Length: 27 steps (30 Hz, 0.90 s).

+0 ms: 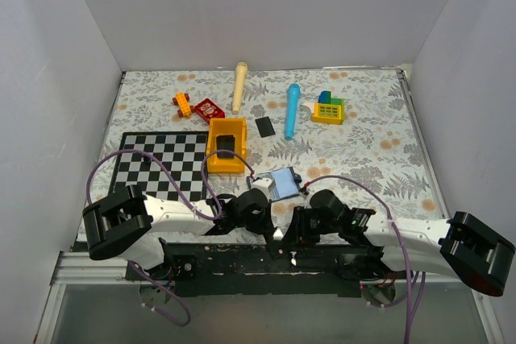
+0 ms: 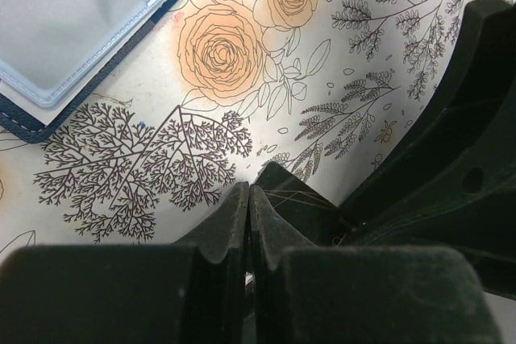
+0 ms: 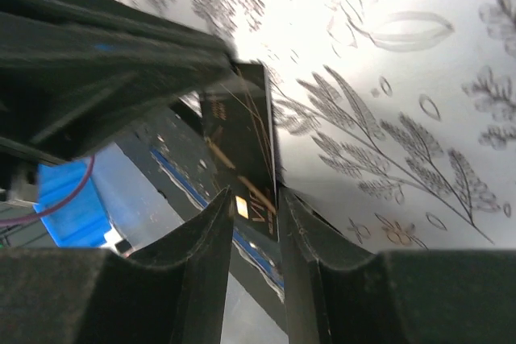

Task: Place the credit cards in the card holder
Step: Pick up the credit card at the corner of the board.

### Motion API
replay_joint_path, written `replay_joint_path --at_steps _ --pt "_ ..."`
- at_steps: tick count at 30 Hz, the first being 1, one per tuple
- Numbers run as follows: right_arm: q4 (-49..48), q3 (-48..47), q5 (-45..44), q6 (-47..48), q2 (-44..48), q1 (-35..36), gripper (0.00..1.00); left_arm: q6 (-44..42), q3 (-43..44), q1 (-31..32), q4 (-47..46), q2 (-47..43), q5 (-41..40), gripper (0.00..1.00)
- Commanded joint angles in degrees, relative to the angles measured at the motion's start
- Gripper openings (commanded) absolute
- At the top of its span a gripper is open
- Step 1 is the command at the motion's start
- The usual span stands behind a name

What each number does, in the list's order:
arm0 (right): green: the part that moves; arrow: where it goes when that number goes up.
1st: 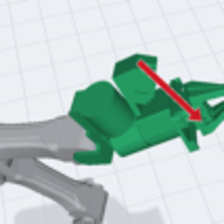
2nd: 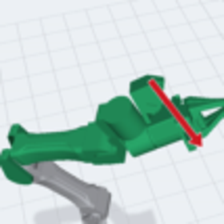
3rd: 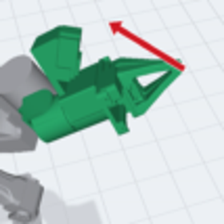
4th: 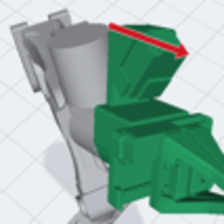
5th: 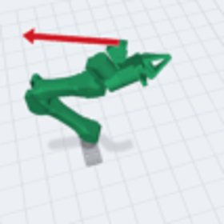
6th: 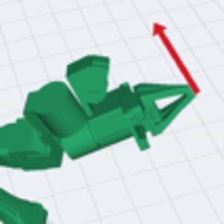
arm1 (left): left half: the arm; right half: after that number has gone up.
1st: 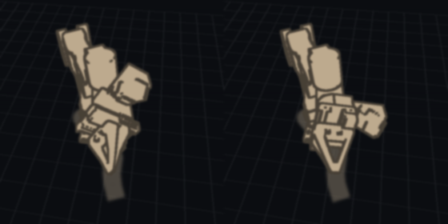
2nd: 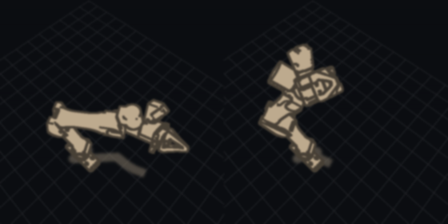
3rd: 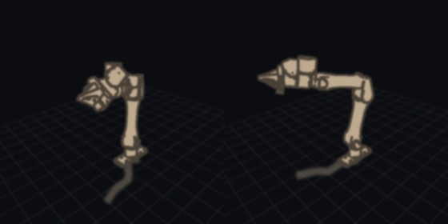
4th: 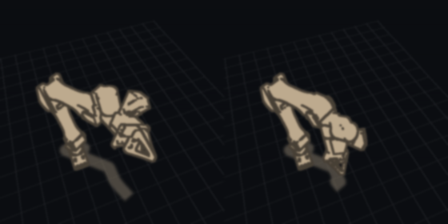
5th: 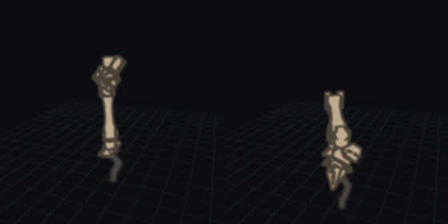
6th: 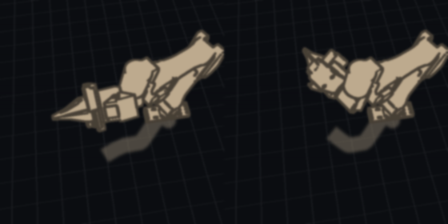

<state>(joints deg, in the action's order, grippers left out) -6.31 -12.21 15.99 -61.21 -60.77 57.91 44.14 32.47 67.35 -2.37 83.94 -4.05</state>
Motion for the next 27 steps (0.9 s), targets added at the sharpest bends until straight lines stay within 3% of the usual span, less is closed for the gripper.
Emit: replay_joint_path --at_steps 1,18,27 --pt "-8.0 -1.2 -3.2 0.3 0.8 0.1 0.36 -0.2 -1.1 0.4 4.0 -0.9 0.1 0.00" --pt "-13.6 -1.4 -0.4 -1.0 -5.4 0.2 0.34 0.2 -1.4 0.4 3.9 -1.1 -0.3 0.00" --pt "-14.9 -1.3 0.1 -1.5 -6.7 0.1 0.01 0.5 -1.6 0.4 4.0 -1.3 -0.6 0.00"
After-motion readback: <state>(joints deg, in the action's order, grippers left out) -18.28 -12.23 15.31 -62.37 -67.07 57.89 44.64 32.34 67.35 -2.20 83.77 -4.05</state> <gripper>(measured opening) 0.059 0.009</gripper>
